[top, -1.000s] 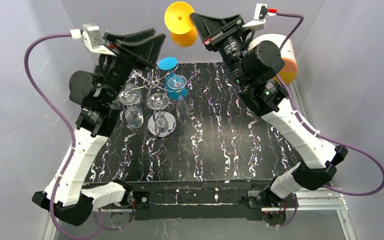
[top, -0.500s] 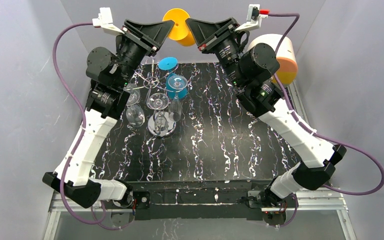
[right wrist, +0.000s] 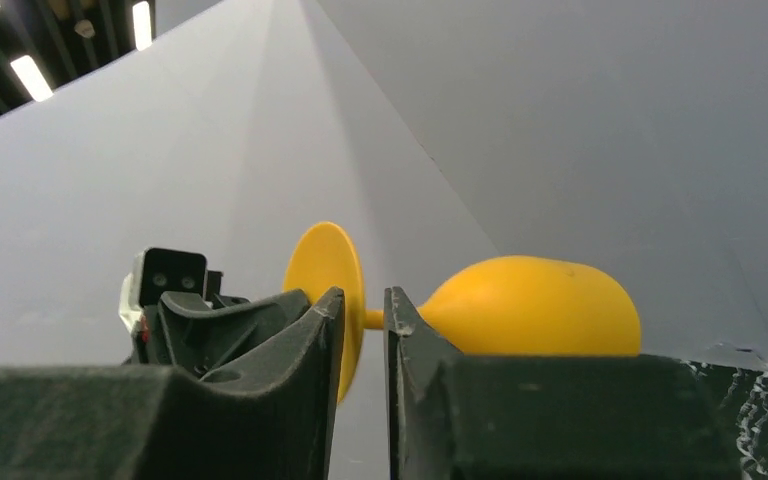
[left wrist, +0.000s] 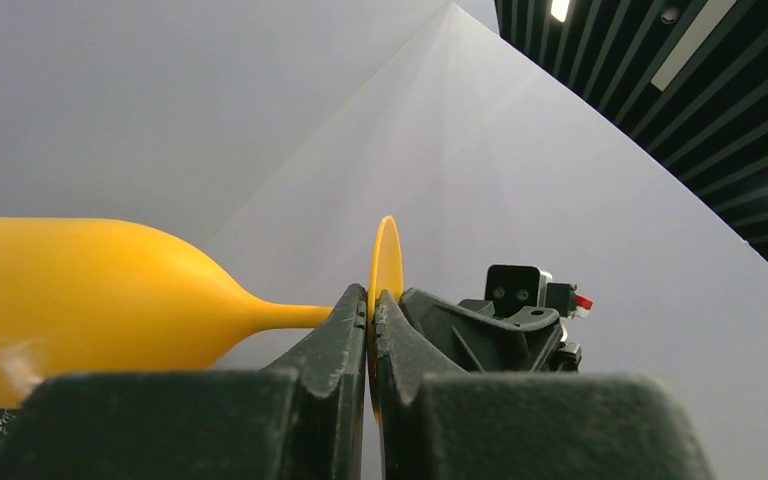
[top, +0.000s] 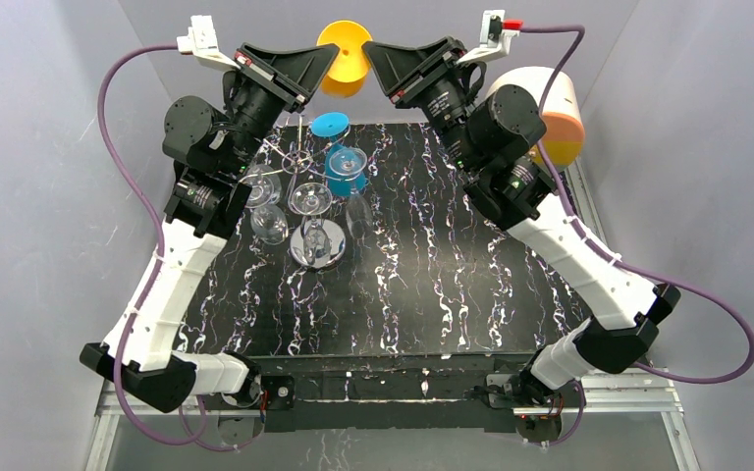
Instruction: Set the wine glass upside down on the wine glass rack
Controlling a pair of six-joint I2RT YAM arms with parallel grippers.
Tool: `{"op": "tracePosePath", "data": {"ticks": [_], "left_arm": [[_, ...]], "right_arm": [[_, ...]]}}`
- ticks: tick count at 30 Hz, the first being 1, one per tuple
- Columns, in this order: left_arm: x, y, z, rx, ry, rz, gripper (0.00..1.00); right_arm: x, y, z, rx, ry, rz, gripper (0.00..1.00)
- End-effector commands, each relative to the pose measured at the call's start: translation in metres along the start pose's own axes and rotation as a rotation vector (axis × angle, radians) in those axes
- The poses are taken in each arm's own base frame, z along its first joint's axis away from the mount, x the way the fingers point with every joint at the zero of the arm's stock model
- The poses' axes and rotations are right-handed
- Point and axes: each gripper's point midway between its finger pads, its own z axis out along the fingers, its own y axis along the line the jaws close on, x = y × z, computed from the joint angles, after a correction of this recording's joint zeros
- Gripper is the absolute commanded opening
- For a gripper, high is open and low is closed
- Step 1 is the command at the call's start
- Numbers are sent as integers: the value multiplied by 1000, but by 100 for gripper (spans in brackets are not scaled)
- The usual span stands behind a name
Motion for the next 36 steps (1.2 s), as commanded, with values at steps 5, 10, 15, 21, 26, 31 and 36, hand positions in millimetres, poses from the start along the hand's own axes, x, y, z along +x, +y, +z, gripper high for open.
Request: {"op": "tracePosePath", "data": {"ticks": [5,10,15,21,26,31,36], "left_arm": [[-23,6,1,-41,-102,148,0],[-32,23,14,-123,-123,235,0],[-35,42,30,-187,-89,263,0],[-72,105,27,-239,-138,89,0],[-94,154,9,-279,-175,-14,0],[-108,187,-14,-369,-204,-13,0],[-105,208,-30,-418,-161,-62,0]], "right_arm": [[-33,4,-19,-10,-110,-69,57],[-44,-6,-33,35,-140,-103,67],[-52,-8,-47,46,-156,-128,71],[-62,-7,-62,49,-167,-158,73],[-63,-11,-70,60,-160,-189,73],[-54,-19,-76,77,-132,-197,74],[-47,-35,-79,135,-117,-213,75]]}}
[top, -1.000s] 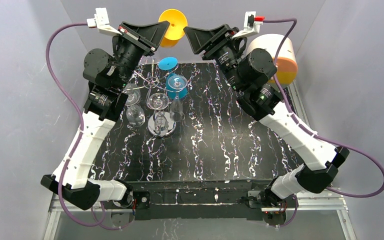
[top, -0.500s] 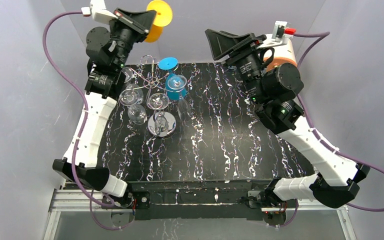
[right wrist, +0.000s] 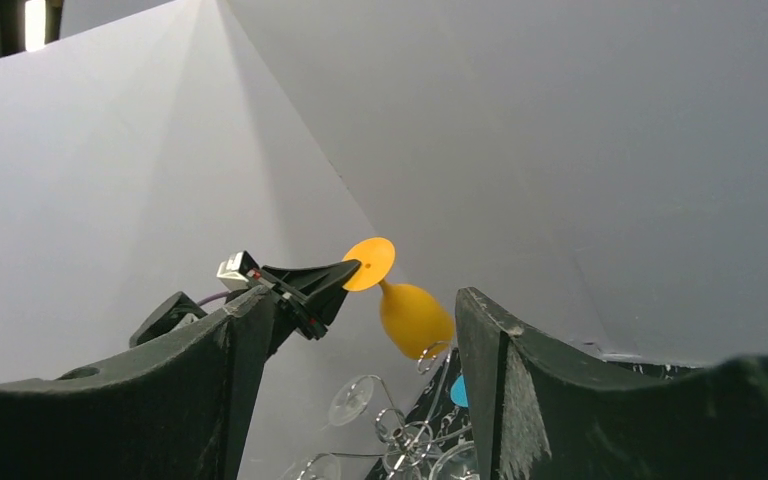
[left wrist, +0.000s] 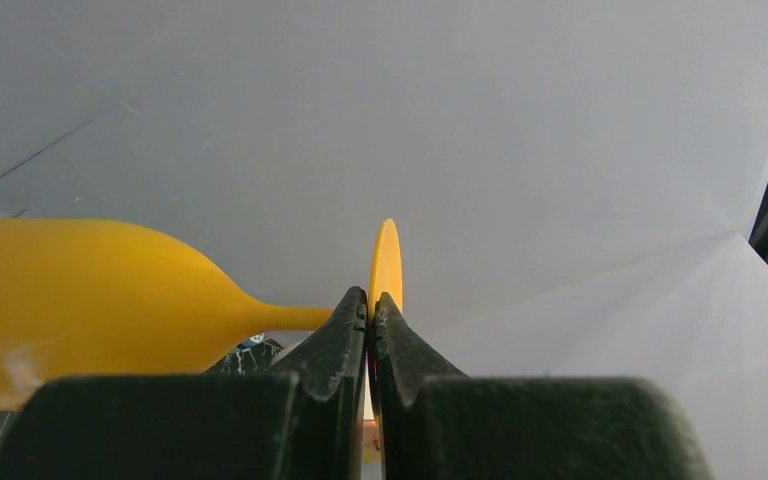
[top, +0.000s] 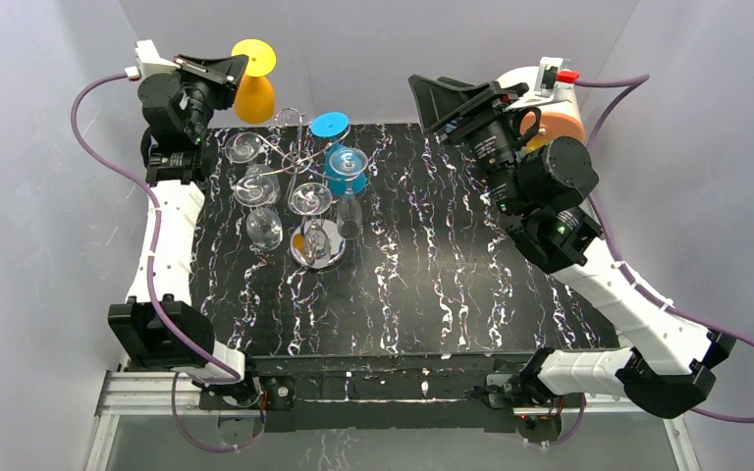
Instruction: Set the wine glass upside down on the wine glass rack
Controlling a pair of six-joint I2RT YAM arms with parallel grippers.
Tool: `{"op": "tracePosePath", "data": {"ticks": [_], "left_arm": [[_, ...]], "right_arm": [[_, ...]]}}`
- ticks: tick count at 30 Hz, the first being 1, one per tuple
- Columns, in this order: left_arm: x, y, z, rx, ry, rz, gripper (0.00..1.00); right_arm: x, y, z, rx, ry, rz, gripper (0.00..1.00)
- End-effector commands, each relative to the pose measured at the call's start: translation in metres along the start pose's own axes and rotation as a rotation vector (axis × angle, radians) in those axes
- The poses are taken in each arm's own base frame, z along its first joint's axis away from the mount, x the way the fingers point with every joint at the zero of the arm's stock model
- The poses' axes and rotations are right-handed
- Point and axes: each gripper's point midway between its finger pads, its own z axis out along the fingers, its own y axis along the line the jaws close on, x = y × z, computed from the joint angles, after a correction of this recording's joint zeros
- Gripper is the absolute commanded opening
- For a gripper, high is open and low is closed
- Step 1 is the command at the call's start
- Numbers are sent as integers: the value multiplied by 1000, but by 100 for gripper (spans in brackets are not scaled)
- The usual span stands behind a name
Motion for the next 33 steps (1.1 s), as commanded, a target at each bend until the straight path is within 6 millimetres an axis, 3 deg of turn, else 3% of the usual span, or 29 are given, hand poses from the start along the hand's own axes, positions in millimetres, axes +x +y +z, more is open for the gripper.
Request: {"op": "tracePosePath", "data": {"ticks": [1,18,33], "left_arm": [[1,-19,-21,55,39,-23,0],[20,30,-36,-135,115,-13,0],[41,41,-50,-170,213,-42,0]], "right_arm": [[-10,-10,-6,49,-33,-22,75],[-12,-21,-14,93,-39,-32,77],[-6,-22,-15,93,-22,-24,77]]}}
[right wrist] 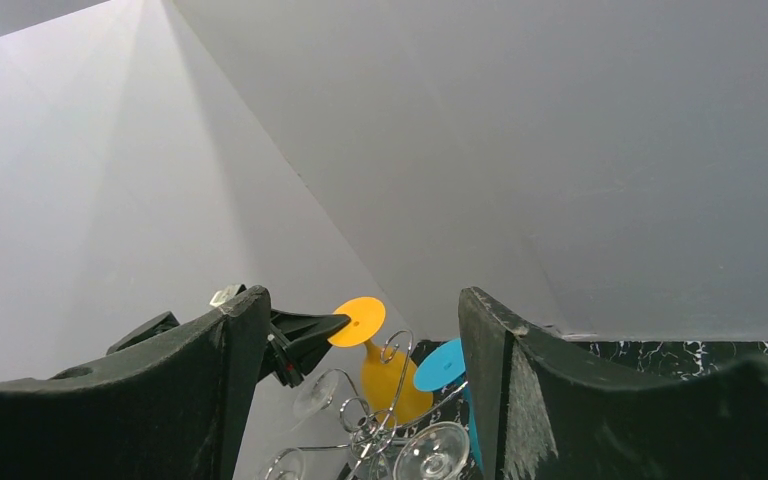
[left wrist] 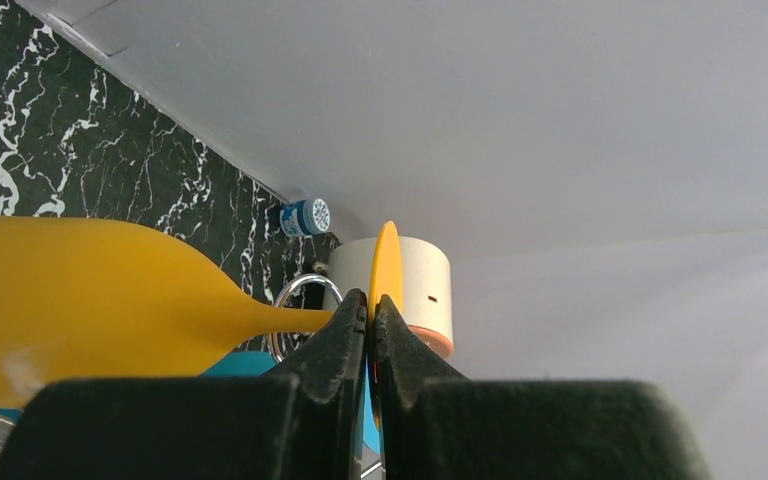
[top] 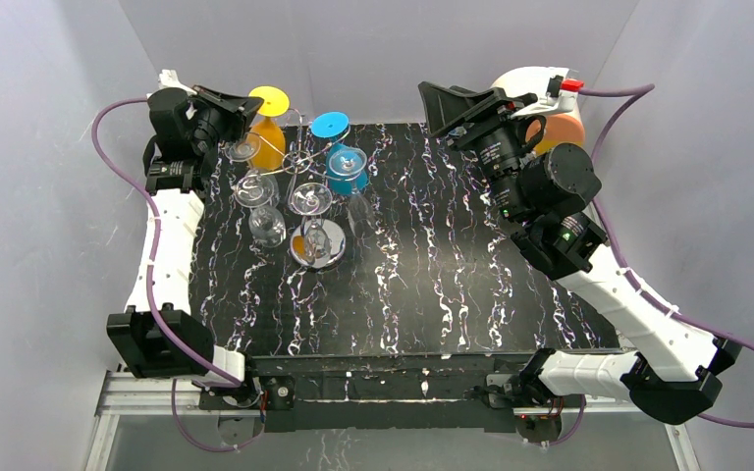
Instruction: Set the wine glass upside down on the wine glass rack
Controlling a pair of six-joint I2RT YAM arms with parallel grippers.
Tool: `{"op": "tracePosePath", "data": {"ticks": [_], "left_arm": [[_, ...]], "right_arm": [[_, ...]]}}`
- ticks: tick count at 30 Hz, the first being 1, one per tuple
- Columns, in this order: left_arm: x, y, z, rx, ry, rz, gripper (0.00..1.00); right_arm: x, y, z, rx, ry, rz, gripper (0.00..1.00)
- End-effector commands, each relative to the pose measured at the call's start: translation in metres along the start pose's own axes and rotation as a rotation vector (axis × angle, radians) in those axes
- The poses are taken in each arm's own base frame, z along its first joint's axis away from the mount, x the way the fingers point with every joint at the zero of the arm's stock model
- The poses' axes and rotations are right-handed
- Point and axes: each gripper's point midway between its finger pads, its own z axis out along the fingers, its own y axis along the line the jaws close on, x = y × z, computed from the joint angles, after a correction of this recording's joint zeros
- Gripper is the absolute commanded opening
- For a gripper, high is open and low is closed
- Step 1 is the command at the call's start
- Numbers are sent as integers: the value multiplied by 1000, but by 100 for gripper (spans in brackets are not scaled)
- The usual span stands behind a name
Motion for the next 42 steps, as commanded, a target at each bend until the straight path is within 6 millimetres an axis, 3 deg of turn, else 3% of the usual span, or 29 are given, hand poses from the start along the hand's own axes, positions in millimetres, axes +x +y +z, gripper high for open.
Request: {"op": "tracePosePath", "data": {"ticks": [1,17,24,33,42], "left_arm": [[5,-16,-23,49,25,16,0],[16,-25,-31,102,77,-75,0],[19,-38,-40,164,82,-135,0],[28,-57,-32,256,113,-185,0],[34,-59,-25,295,135,-247,0]], "right_arm": [[-10,1,-3,-3,-29,12,77],[-18,4,-5,-14,-47,39,77],[-18,3,-6,-9,-47,55,77],[-17,3,-8,-5,-42,75,77],[-15,-1,-9,15,-44,89,76]]}}
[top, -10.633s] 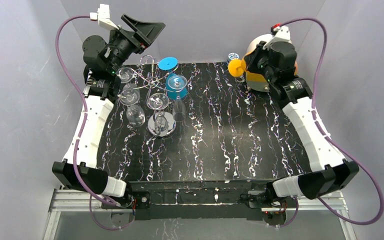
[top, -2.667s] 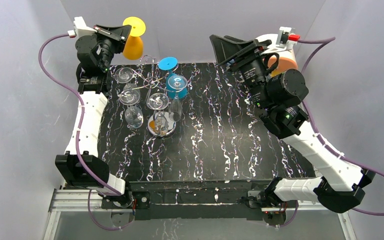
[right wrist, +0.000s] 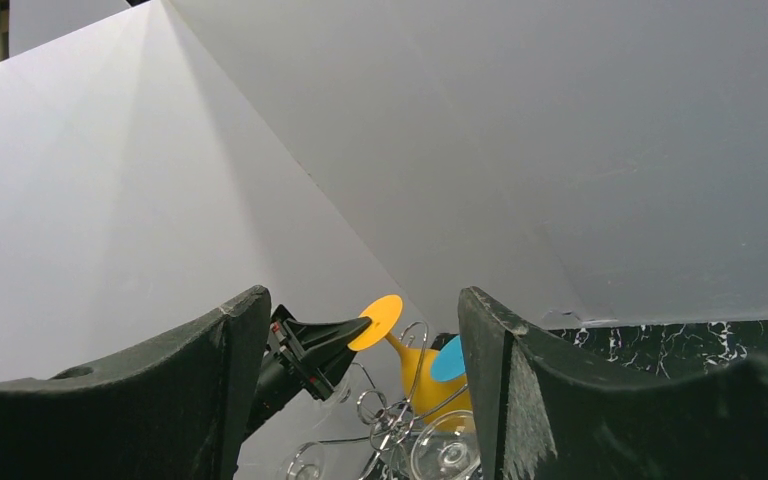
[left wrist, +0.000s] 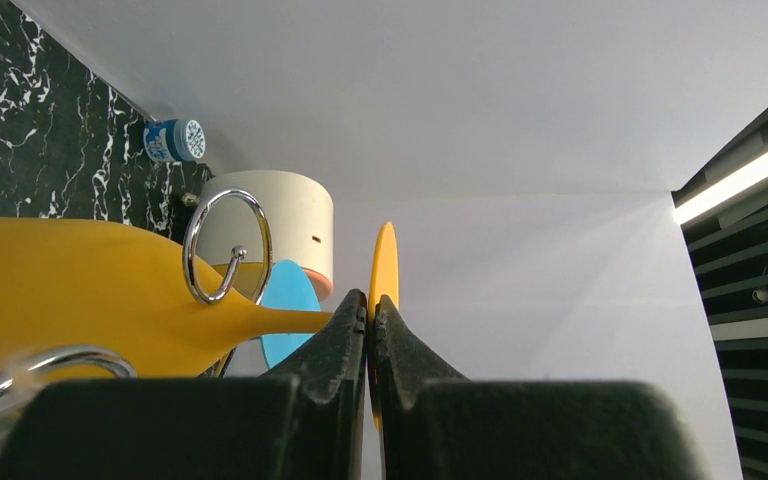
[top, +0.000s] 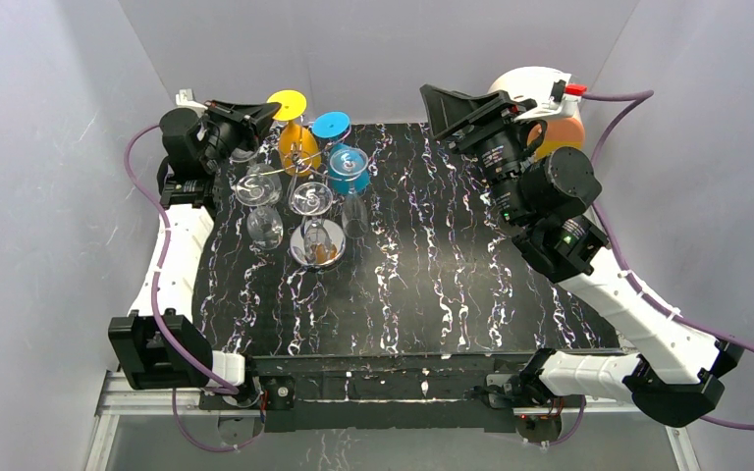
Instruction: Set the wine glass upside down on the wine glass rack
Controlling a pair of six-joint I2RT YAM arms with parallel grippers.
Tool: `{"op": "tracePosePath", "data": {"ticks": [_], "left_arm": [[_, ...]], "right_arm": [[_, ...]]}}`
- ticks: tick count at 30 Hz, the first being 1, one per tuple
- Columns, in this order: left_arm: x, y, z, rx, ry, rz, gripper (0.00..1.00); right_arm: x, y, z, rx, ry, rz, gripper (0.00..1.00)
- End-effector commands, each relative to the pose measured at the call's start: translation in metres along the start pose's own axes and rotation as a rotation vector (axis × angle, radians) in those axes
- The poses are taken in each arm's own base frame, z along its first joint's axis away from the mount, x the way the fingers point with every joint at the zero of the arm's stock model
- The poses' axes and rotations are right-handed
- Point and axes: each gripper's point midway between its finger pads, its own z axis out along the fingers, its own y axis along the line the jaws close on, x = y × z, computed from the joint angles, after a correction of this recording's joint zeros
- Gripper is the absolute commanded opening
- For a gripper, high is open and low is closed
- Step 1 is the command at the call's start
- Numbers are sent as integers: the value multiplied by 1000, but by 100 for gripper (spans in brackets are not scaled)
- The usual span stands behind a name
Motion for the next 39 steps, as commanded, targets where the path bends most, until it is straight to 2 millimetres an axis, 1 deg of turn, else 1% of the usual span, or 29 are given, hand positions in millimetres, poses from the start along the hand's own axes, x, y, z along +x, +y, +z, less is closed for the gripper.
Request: {"op": "tracePosePath", "data": {"ticks": [1,5,8,15,24,28,36,39], "left_arm": [[7,-40,-5,124,19,42,0],[3,-24,-5,57,-11,93,0],[2,-18,0,62,-7,87,0],[-2,-23,6,70,-14,94,0],[-16,-20,15,31,-70,121,0],[-21,-23,18,25,-87,136,0],[-30,-19,22,-3,-125,154,0],[-37,-19,20,-31,-161,181,0]], "right_arm": [[-18,1,-5,4,-50,26,76],[-17,0,-6,7,-49,26,76],[-16,-1,-6,11,-48,25,76],[-16,-2,-6,15,-49,22,76],[-14,-4,-5,25,-48,26,76],[-14,-5,-5,30,-49,28,76],[-15,-5,-3,32,-51,25,76],[-15,-4,-3,32,-50,23,76]]}}
